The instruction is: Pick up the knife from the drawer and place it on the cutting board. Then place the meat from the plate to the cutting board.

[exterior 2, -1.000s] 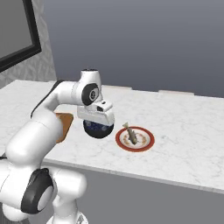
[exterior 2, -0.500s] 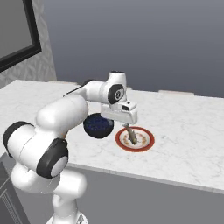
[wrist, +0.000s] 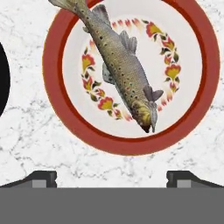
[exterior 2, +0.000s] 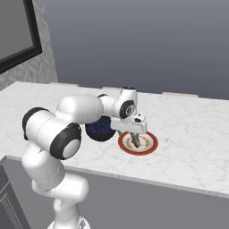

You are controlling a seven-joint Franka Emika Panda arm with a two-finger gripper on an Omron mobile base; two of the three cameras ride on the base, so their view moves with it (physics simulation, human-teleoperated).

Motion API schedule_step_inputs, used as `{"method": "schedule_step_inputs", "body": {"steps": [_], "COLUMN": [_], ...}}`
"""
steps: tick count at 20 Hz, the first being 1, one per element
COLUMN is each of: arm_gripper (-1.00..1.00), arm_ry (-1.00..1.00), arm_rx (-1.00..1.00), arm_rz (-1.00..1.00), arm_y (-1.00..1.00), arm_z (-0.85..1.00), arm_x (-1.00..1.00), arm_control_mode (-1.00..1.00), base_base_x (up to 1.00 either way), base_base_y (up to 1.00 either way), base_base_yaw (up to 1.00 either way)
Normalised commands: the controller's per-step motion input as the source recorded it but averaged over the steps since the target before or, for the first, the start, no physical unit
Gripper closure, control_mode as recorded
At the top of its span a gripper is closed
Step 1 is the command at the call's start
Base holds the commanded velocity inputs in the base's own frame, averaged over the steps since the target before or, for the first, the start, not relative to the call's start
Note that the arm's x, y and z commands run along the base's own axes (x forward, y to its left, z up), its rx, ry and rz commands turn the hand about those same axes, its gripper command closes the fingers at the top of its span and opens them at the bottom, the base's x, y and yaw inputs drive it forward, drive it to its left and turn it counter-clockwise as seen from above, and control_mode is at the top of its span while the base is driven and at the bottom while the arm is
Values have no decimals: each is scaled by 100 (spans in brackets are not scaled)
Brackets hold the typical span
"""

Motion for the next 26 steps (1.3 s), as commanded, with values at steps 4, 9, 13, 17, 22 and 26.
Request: {"method": "schedule_step_inputs", "body": {"steps": [4,9,13,17,22,26], "arm_gripper": [-100,-100,-100,-100,-100,-100], "arm_ry": [-9,-13,-13,-8,-7,-5], "arm_rx": [5,1,0,0,0,0], "arm_rz": [21,19,16,11,8,4], "arm_y": [-20,-11,-16,-19,-20,-2], "arm_z": [-42,-38,-34,-27,-16,-21], "arm_x": [5,17,39,33,36,27], "arm_control_mode": [-100,-100,-100,-100,-100,-100], "base_base_x": [0,0,0,0,0,0], "base_base_y": [0,0,0,0,0,0], "base_base_yaw": [0,0,0,0,0,0]}}
